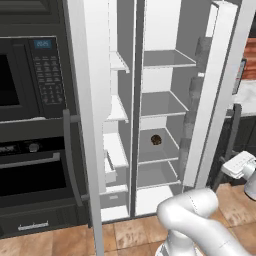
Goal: There's a fish in the fridge that needs to be moved to the freezer for freezing. Pick up the fish from the fridge, place it on any shelf in the freezer, and close the fridge and freezer doors when done.
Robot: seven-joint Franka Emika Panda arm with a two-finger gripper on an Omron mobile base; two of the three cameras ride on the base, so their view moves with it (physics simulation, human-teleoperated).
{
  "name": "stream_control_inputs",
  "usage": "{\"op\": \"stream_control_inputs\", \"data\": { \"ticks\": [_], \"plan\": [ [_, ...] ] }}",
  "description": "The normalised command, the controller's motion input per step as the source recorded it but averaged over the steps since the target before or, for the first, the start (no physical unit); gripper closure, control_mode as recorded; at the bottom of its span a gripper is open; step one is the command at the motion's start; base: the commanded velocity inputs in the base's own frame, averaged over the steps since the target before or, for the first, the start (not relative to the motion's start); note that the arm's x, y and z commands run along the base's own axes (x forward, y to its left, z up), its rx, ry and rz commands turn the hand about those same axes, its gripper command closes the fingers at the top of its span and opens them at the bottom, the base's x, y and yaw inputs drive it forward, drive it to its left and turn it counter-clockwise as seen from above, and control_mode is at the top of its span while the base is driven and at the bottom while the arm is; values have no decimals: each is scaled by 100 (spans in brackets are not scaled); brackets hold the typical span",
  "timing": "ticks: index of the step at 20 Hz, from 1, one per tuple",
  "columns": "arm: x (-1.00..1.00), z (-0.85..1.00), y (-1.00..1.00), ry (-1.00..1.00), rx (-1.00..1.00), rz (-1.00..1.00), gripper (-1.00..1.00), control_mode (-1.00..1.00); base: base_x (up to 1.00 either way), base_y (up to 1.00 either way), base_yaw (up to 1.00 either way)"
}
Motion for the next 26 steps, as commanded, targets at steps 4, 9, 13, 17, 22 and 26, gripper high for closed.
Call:
{"op": "stream_control_inputs", "data": {
  "ticks": [4,9,13,17,22,26],
  "plan": [
    [25,-6,100,-11,-5,3,-100,-100,0,0,0],
    [29,-4,100,-7,-4,3,-100,-100,0,0,0],
    [36,0,100,-3,-2,2,-100,-100,0,0,0],
    [42,0,100,-1,0,1,-100,-100,0,0,0],
    [46,0,100,0,0,0,-100,-100,0,0,0],
    [48,0,100,0,0,0,-100,-100,0,0,0]
  ]
}}
